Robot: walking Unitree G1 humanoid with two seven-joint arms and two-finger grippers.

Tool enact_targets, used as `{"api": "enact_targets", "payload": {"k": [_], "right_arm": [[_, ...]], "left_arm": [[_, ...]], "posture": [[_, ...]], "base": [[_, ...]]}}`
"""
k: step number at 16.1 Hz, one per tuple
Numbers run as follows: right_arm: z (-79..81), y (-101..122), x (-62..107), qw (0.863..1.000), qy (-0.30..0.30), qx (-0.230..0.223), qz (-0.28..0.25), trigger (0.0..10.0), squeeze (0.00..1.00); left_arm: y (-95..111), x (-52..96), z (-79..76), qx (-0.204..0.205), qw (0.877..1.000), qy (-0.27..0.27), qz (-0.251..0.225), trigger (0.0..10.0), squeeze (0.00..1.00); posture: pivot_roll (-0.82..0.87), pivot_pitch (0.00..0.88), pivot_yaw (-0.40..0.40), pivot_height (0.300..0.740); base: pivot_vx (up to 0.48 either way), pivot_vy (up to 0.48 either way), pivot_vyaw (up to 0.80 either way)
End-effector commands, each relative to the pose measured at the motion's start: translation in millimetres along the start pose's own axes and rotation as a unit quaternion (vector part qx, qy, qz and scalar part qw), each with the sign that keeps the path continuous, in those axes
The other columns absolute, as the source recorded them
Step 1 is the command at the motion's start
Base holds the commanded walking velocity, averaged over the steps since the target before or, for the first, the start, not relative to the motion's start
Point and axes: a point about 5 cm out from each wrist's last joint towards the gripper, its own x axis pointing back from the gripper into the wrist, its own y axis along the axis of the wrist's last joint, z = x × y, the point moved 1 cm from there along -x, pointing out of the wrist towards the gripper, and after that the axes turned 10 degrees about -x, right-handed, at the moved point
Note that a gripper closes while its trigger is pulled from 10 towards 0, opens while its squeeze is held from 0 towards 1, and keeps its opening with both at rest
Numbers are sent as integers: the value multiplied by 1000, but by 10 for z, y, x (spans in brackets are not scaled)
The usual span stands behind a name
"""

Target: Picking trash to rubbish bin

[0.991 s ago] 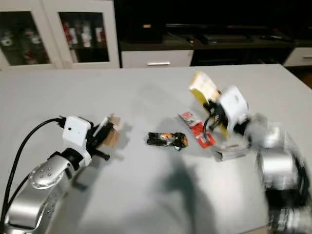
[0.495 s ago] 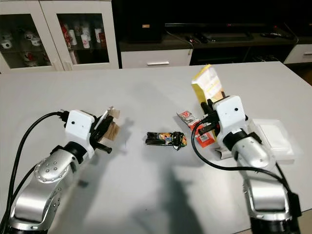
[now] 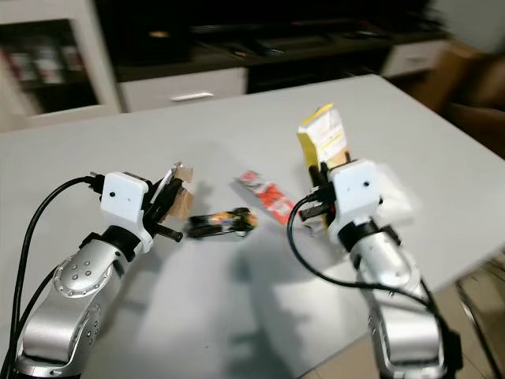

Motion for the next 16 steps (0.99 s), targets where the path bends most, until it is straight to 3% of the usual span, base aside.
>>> {"api": "enact_targets", "payload": {"k": [1,5,9,14,16], "right_arm": [[-11,18,21,1000,-19,-2,1,10000,0],[-72,-54,75,997,-69,-23,12,10000,0],[-27,-128,81,997,-72,-30,27,10000,0],[-28,-193,129,995,-80,-13,59,10000,0],[-19,-173,133,996,-74,-1,58,10000,0]], "left_arm": [[49,24,16,1,1000,5,-9,10000,0],[17,30,-1,-7,1000,-4,-6,10000,0],[8,-3,55,-19,1000,-2,-4,10000,0],[7,19,21,-23,1000,-17,-10,10000,0],[0,28,-6,-27,999,-23,-10,10000,0]], "posture": [[-62,0,-80,740],[-61,0,-63,740],[-56,0,-53,740],[-68,0,-55,740],[-69,0,-60,740]], "base": [[0,0,-800],[0,0,-800],[0,0,-800],[0,-57,-784],[0,-368,0]]}}
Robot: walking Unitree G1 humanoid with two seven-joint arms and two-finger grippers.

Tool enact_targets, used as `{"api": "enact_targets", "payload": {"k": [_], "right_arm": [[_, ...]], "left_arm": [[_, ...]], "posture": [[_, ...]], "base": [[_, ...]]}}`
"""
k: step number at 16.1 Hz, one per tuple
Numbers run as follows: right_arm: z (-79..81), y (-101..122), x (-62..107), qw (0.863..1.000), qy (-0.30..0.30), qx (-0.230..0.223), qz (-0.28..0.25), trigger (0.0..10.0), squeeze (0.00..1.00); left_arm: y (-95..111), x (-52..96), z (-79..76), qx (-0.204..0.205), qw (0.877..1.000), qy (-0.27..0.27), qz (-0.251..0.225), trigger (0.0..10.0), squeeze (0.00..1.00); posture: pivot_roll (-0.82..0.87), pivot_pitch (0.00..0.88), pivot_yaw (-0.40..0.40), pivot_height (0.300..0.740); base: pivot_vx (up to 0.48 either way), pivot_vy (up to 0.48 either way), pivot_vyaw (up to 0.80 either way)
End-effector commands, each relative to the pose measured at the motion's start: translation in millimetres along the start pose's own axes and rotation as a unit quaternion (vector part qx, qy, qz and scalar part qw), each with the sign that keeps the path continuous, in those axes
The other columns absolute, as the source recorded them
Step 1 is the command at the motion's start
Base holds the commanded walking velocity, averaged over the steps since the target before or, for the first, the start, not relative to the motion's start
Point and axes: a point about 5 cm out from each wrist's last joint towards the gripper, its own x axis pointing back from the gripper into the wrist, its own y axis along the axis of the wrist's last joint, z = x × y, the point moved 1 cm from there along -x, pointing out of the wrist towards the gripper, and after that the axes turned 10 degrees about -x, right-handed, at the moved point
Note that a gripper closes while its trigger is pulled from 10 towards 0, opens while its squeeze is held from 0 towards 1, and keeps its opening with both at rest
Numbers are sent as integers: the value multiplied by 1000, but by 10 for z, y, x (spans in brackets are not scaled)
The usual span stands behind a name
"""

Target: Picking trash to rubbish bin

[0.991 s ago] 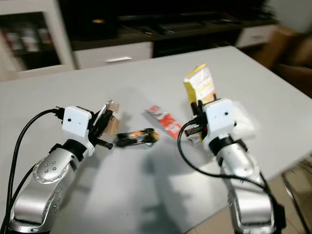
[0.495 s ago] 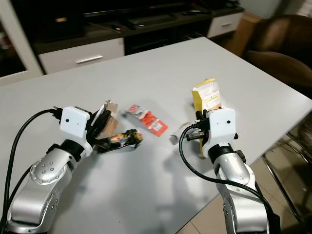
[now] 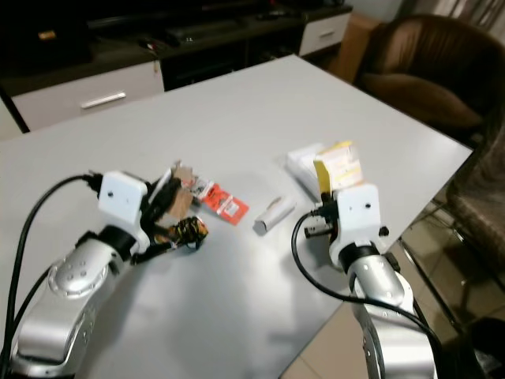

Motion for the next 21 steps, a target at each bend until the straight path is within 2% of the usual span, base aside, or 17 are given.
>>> {"api": "enact_targets", "payload": {"k": [1,6,15,17,18,20,21], "right_arm": [[-5,93,12,1000,-1,15,-14,10000,0],[22,161,4,1000,0,16,-20,10000,0],[52,143,14,1000,0,20,-13,10000,0],[37,106,20,1000,-6,20,-7,10000,0],[28,84,29,1000,-10,19,-4,10000,0],[15,29,53,1000,-17,18,3,10000,0],[-5,-47,79,999,-25,20,15,10000,0]], "left_arm": [[25,-6,-37,-1,1000,-9,-6,10000,0],[36,1,-31,-4,1000,-8,-9,10000,0],[21,3,-24,-4,1000,-15,-5,10000,0],[-76,-4,-35,29,999,-20,33,10000,0],[-77,-4,-28,44,998,-17,32,10000,0],[-79,-1,-18,25,999,-21,33,10000,0],[-75,10,-7,30,999,-17,30,10000,0]], "posture": [[-70,0,-63,740],[-72,0,-63,740],[-76,0,-57,740],[-78,0,-53,740],[-79,0,-53,740],[-77,0,-52,740],[-77,0,-53,740]], "base": [[0,-420,0],[0,-432,0],[0,-432,0],[0,240,0],[0,480,0],[0,480,0],[0,0,0]]}}
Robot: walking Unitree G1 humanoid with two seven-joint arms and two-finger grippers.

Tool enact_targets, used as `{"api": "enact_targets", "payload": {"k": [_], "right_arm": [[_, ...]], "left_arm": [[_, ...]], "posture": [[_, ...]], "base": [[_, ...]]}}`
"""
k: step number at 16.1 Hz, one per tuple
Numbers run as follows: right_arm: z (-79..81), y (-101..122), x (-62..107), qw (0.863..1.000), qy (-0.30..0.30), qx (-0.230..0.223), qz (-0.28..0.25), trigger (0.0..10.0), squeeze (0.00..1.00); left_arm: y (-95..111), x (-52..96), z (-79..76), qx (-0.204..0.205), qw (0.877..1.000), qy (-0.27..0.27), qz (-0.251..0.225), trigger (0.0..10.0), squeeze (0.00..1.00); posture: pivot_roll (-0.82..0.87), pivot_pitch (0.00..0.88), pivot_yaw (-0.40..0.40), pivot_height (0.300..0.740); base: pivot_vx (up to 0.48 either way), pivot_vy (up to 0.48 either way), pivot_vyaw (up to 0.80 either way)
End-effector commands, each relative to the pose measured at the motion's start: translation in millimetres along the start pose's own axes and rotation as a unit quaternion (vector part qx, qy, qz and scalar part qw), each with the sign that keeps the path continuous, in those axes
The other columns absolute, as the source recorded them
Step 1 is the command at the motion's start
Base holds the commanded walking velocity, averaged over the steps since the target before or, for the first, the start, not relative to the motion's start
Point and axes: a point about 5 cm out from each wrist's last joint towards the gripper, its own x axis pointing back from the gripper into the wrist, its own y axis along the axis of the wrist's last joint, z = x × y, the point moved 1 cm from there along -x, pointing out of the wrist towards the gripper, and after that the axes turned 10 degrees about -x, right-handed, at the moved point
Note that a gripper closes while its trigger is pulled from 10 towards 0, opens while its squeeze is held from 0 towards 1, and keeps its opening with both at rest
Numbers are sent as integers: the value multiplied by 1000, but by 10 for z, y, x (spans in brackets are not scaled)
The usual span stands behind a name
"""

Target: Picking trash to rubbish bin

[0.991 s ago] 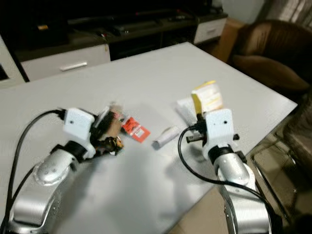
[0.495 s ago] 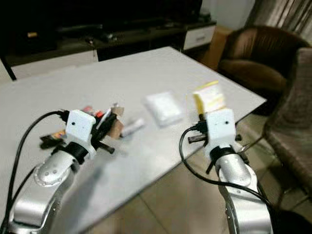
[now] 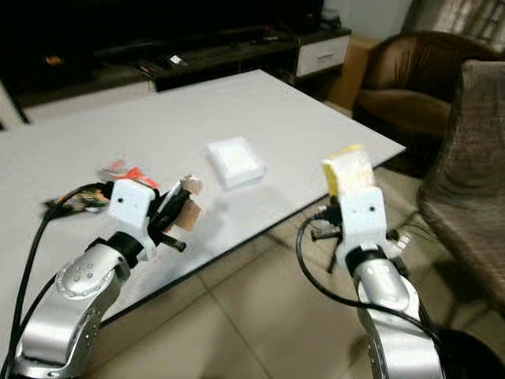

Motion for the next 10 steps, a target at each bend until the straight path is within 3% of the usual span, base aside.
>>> {"api": "enact_targets", "payload": {"k": [1,3,5,7,10], "right_arm": [[35,-55,2,1000,1,3,7,10000,0],[-14,-212,10,999,-14,-2,31,10000,0],[-126,-588,86,995,-50,-10,82,10000,0],[-192,-800,193,991,-79,-32,105,10000,0],[-216,-902,237,989,-87,-31,112,10000,0]], "left_arm": [[-19,34,78,-5,1000,8,9,10000,0],[-61,38,57,2,1000,4,19,10000,0],[-245,53,-35,-7,999,-12,45,10000,0],[-436,115,-147,-13,997,-25,71,10000,0],[-668,189,-248,18,994,-19,104,10000,0]], "posture": [[-77,0,-52,740],[-80,0,-52,740],[-73,0,-56,740],[-73,0,-56,740],[-79,0,-56,740]], "base": [[0,0,0],[0,0,0],[0,0,0],[0,0,-800],[0,0,-800]]}}
